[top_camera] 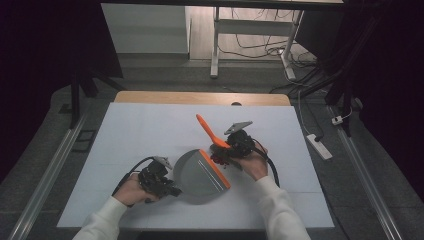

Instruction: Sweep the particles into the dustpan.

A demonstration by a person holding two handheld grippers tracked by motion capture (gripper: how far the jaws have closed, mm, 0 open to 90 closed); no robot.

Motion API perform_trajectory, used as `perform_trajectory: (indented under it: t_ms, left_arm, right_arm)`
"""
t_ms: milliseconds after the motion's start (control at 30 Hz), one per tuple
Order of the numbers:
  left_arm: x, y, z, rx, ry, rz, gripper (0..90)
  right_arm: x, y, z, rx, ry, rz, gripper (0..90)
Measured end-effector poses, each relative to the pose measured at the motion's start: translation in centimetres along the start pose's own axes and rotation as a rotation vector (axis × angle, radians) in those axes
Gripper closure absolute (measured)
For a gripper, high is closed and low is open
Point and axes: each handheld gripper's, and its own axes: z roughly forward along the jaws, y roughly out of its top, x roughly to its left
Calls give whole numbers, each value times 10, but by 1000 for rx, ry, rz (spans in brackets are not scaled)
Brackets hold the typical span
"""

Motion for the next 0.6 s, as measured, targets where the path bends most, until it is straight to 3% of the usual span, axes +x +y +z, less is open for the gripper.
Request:
perform_trajectory:
  t_ms: [600]
  left_arm:
    - [0, 1, 2, 4, 1, 5, 617]
  right_arm:
    - [17, 2, 1, 8, 15, -42, 702]
